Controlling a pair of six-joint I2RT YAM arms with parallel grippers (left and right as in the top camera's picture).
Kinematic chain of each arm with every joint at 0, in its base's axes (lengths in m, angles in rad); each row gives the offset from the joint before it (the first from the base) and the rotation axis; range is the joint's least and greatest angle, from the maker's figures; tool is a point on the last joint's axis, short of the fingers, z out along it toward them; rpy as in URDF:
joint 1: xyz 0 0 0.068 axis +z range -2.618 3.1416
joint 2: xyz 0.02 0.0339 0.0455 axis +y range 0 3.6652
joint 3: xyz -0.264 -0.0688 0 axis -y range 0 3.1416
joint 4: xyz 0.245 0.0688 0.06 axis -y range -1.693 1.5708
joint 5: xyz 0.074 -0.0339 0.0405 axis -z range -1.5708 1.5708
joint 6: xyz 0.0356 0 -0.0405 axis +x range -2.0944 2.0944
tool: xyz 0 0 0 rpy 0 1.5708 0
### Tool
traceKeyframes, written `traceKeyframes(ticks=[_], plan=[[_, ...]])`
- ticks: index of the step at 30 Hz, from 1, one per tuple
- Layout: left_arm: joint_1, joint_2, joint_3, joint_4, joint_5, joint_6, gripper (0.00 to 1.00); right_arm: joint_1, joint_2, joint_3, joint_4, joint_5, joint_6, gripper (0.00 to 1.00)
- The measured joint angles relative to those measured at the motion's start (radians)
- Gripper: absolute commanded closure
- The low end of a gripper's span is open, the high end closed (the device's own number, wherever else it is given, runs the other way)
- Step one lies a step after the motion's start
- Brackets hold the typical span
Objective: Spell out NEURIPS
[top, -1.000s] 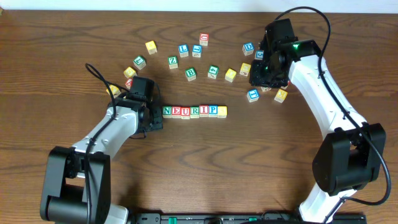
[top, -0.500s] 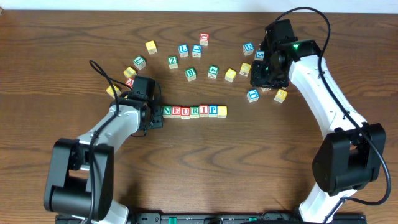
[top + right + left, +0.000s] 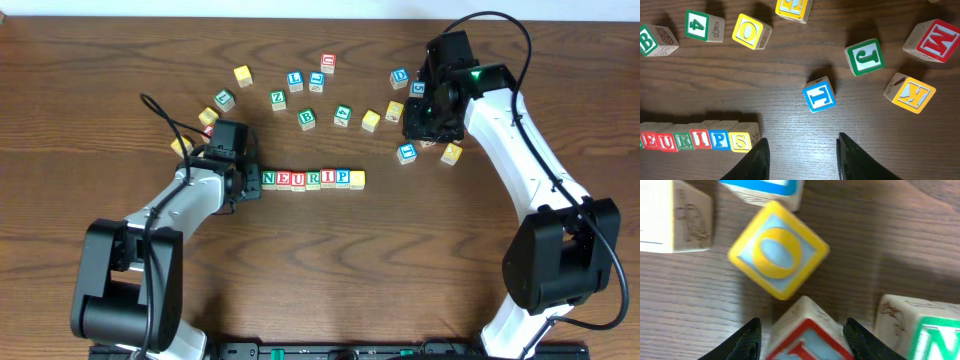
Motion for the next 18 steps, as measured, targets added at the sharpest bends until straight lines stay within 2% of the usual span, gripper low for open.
traceKeyframes(ticks=[13, 18], plan=[[0.063, 0.000, 0.000, 0.001, 0.040, -0.010, 0.49, 0.000, 0.000, 0.000, 0.002, 0.000, 0.000, 0.61], [0.063, 0.000, 0.000, -0.005, 0.048, -0.022, 0.60, 0.000, 0.000, 0.000, 0.002, 0.004, 0.000, 0.61]])
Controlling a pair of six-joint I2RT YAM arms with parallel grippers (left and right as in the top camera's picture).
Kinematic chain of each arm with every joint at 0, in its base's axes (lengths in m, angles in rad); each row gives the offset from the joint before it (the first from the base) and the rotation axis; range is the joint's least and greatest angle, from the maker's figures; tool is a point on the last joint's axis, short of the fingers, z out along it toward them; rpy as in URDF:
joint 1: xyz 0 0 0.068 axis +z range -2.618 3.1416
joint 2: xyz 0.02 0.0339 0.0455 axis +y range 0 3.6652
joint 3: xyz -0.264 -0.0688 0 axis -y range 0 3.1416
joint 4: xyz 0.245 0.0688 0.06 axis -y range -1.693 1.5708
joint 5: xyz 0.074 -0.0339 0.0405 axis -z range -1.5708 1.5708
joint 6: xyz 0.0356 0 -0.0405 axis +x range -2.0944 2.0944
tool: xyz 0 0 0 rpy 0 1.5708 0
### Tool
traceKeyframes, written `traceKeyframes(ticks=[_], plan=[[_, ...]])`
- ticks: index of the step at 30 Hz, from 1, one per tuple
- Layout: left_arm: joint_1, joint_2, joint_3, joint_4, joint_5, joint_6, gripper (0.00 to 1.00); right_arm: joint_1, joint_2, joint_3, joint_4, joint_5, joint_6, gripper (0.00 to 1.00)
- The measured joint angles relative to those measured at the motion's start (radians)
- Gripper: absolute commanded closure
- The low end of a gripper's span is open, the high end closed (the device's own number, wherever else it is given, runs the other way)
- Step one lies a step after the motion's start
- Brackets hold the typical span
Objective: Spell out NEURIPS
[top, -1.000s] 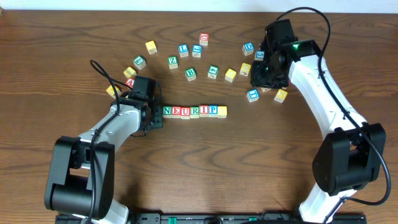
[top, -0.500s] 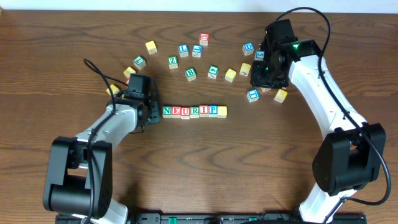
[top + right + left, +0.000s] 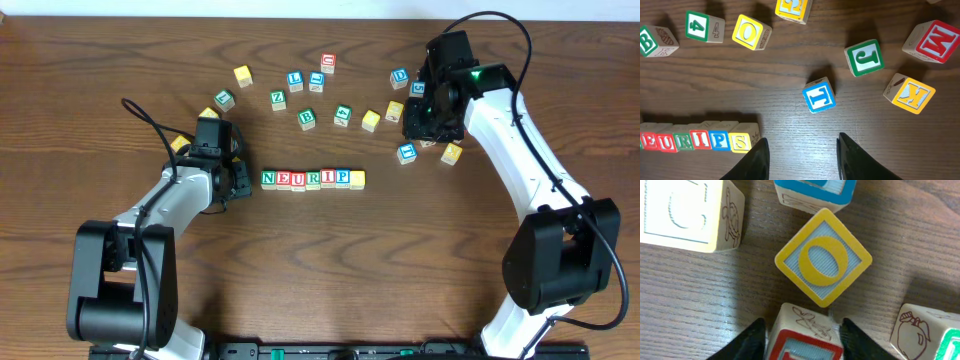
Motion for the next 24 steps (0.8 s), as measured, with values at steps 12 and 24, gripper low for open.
traceKeyframes(ticks=[12, 24], plan=[[0.000, 0.000, 0.000, -0.003, 0.002, -0.008, 0.69, 0.000, 0.000, 0.000, -0.002, 0.014, 0.000, 0.60], [0.000, -0.022, 0.001, -0.024, 0.006, -0.013, 0.69, 0.000, 0.000, 0.000, -0.002, 0.018, 0.000, 0.57]])
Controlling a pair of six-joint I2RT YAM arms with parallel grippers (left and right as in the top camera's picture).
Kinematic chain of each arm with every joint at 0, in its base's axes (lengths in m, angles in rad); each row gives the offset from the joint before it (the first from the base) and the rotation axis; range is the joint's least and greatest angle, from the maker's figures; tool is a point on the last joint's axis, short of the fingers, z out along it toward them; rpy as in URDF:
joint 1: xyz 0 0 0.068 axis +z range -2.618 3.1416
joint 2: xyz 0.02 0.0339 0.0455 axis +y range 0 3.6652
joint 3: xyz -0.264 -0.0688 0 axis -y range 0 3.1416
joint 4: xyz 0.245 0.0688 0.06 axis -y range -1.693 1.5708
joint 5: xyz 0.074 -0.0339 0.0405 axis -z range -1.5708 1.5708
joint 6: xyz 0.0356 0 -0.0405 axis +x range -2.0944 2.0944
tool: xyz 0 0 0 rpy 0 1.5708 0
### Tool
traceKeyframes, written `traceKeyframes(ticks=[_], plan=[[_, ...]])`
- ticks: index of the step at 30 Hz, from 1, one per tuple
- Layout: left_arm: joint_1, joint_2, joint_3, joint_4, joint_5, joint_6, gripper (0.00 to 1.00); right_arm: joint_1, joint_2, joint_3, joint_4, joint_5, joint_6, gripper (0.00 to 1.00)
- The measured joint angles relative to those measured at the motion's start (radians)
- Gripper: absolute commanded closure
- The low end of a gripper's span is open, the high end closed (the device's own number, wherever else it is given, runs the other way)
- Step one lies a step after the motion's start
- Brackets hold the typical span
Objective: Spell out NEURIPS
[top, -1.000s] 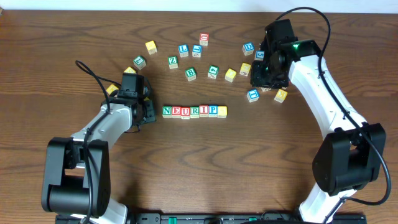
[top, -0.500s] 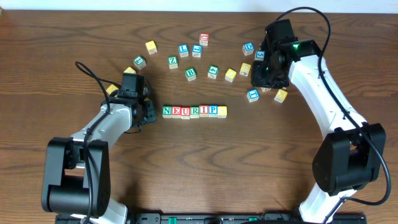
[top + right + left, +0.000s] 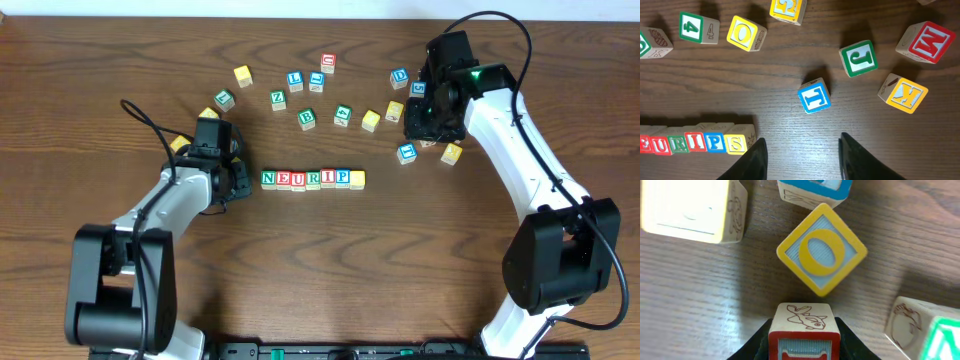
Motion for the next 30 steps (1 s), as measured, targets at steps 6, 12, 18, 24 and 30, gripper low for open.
traceKeyframes(ticks=[6, 12, 18, 24, 30], plan=[[0.000, -0.068, 0.063, -0.065, 0.004, 0.000, 0.69, 0.000, 0.000, 0.000, 0.000, 0.000, 0.000, 0.56], [0.000, -0.115, 0.183, -0.105, 0.007, 0.000, 0.69, 0.000, 0.000, 0.000, 0.000, 0.000, 0.000, 0.56], [-0.001, -0.115, 0.232, 0.023, 0.002, 0.000, 0.69, 0.000, 0.000, 0.000, 0.000, 0.000, 0.000, 0.56], [-0.026, -0.047, 0.238, 0.181, -0.016, 0.001, 0.69, 0.000, 0.000, 0.000, -0.019, 0.000, 0.000, 0.56], [-0.092, 0.145, 0.277, 0.252, -0.034, 0.021, 0.69, 0.000, 0.000, 0.000, -0.044, 0.002, 0.000, 0.56]])
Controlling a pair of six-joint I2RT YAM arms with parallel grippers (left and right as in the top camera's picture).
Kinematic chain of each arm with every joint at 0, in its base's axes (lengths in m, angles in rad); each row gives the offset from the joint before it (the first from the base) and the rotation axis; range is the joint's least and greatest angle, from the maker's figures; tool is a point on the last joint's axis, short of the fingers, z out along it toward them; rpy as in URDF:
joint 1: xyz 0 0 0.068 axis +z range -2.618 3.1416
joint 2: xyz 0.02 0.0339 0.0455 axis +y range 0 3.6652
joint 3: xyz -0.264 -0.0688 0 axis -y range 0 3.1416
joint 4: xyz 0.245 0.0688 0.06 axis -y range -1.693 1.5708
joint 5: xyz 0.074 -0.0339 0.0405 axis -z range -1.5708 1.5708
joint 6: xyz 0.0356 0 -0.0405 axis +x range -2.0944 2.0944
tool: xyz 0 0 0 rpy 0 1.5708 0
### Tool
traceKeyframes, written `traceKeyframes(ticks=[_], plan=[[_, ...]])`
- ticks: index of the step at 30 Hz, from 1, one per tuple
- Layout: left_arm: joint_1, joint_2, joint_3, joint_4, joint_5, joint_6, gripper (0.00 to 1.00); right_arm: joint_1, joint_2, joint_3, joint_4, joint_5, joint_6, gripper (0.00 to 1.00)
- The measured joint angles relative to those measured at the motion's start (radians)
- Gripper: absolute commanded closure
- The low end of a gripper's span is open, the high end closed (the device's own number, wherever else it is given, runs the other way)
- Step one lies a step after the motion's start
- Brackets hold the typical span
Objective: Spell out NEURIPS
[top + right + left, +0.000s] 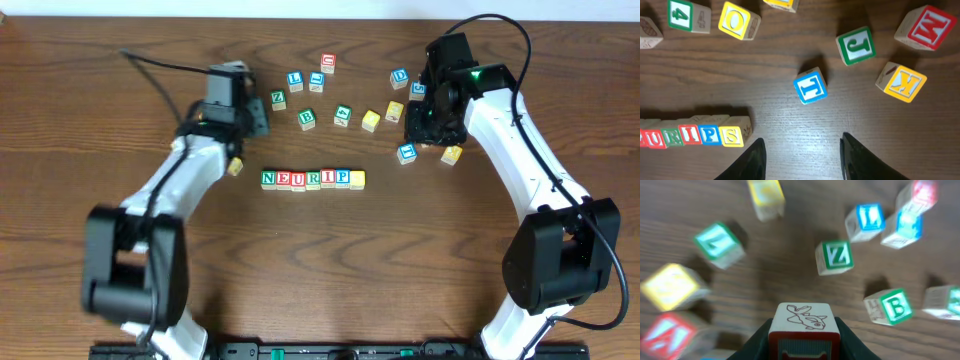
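Note:
The row of blocks (312,179) reads NEURIPS at mid-table, and its yellow S end (731,136) shows in the right wrist view. My left gripper (804,336) is shut on a red-framed block (804,325) with a fish drawing on its upper side. In the overhead view the left gripper (250,115) is at the back left, near a green Z block (834,257). My right gripper (802,160) stands open above bare wood right of the row, and appears in the overhead view as the right gripper (425,120).
Loose blocks lie across the back: green B (892,306), blue T (810,86), green J (856,46), yellow K (901,82), red M (927,25), yellow O (739,20). A yellow block (235,167) sits left of the row.
My left gripper, still holding the red-framed block, has moved from just left of the row to the back of the table near the Z block. The right arm has hardly shifted.
My left gripper stood open around a tilted red-framed block beside a yellow O block, left of the finished row. Then it straddled the block more closely. Then it was shut on it, squared up. Now the block is held over the back scatter.

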Motion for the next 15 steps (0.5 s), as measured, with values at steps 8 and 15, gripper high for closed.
traceKeyframes(ticks=[8, 15], plan=[[-0.056, 0.150, 0.056, 0.010, -0.104, 0.012, 0.69, 0.000, 0.000, 0.000, -0.024, 0.002, 0.000, 0.55], [-0.051, 0.192, 0.057, 0.013, -0.132, 0.009, 0.68, 0.000, 0.000, 0.000, -0.025, 0.002, 0.000, 0.55]])
